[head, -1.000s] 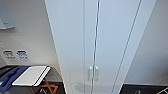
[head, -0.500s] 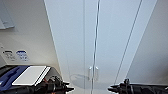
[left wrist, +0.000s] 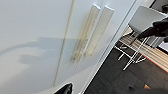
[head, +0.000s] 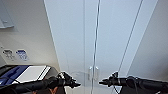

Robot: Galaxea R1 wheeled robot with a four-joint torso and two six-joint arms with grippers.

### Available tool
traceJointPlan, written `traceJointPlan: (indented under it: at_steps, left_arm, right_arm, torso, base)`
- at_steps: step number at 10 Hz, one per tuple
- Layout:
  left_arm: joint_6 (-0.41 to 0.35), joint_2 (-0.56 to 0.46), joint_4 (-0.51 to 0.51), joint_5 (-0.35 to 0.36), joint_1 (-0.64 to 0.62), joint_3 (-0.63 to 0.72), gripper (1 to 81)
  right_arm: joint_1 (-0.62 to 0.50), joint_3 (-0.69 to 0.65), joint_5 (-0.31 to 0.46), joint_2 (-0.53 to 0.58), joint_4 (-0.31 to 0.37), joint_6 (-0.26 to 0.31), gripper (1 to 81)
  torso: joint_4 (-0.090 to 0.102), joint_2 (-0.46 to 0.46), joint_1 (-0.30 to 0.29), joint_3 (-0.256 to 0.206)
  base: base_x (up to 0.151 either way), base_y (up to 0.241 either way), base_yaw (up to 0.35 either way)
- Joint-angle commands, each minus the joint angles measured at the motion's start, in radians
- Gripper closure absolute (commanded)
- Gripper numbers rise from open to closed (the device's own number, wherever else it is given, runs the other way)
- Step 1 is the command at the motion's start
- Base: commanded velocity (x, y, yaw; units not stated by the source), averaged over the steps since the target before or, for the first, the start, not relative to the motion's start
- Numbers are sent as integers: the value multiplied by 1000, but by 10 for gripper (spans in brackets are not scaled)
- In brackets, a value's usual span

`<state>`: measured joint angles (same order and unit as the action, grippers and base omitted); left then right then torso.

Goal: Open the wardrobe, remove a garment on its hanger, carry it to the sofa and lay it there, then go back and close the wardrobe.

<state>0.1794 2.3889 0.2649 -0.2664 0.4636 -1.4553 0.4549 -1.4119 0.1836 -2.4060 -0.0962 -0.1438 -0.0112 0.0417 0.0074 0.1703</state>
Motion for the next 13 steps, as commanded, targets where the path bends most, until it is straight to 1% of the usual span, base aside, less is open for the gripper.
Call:
traceJointPlan:
  at_steps: [1, 3, 5, 7, 9, 13]
  left_arm:
    - [3, 27, -12, -59, -173, -46, 10]
    - [6, 66, -12, -48, -174, -106, 10]
    - [17, 89, -10, -7, -179, -154, 10]
    - [20, 130, -10, -5, -190, -203, 10]
    - [20, 162, -12, -2, -193, -232, 10]
    - [22, 211, -10, -2, -193, -264, 10]
  right_arm:
    - [-184, -36, 45, -17, 18, -26, 10]
    - [-205, -77, 51, -55, 19, -28, 10]
    - [-224, -122, 71, -87, 18, -31, 10]
    - [-244, -197, 70, -135, 18, -34, 10]
    - [-247, -272, 68, -173, 13, -66, 10]
    - [-255, -330, 53, -210, 16, -82, 10]
  torso:
    - [0, 0, 0, 0]
    - [0, 0, 0, 0]
    - [0, -1, 1, 1]
    - [0, -1, 1, 1]
    - [0, -1, 1, 2]
    - [0, -2, 1, 2]
  base:
    - [0, 0, 0]
    - [0, 0, 0]
    - [0, 0, 0]
    - [0, 0, 0]
    - [0, 0, 0]
    - [0, 0, 0]
